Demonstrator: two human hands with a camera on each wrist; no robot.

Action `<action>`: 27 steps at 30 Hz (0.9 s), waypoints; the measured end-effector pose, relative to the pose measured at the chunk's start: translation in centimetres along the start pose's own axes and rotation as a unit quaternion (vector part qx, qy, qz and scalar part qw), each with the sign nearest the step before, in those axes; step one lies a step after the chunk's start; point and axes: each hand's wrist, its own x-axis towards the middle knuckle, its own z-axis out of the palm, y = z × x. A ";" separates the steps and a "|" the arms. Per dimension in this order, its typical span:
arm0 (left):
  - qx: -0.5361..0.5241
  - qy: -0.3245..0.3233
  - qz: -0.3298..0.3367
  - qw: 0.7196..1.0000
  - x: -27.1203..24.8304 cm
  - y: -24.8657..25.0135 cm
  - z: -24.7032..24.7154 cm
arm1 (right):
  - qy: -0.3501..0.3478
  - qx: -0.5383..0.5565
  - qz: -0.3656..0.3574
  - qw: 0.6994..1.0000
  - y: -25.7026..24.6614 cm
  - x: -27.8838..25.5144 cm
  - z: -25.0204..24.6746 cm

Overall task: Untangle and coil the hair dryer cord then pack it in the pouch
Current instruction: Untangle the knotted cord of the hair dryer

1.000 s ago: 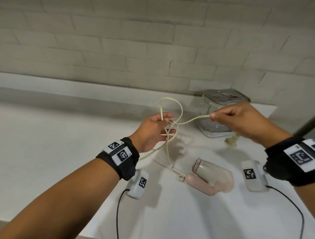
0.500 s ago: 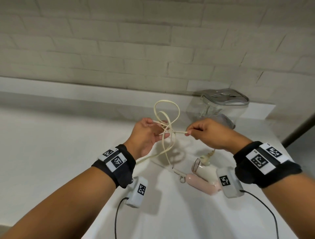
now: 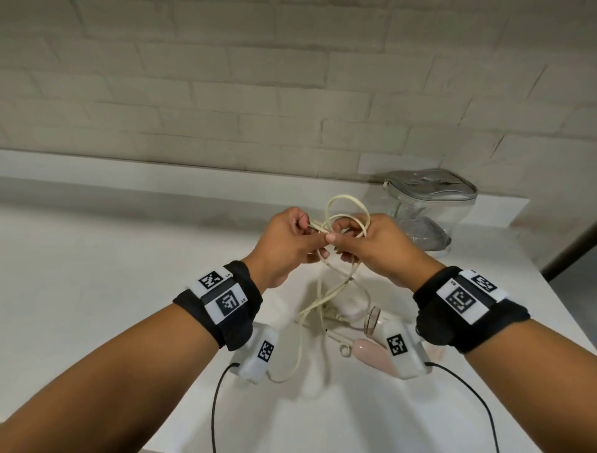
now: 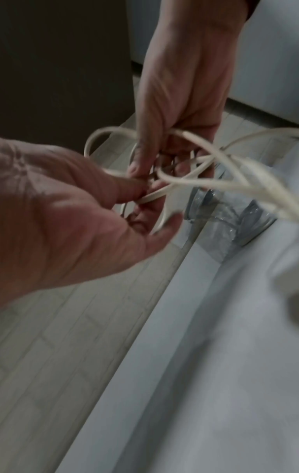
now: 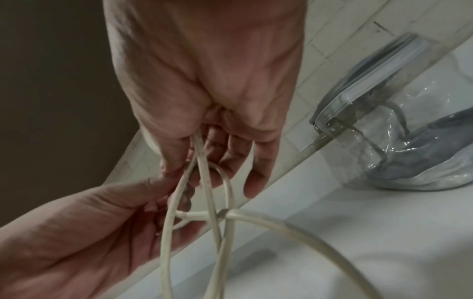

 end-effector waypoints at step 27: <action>0.197 0.215 0.086 0.953 0.8 8.9 -6.2 | 0.028 -0.001 0.013 1.000 2.1 0.7 -1.7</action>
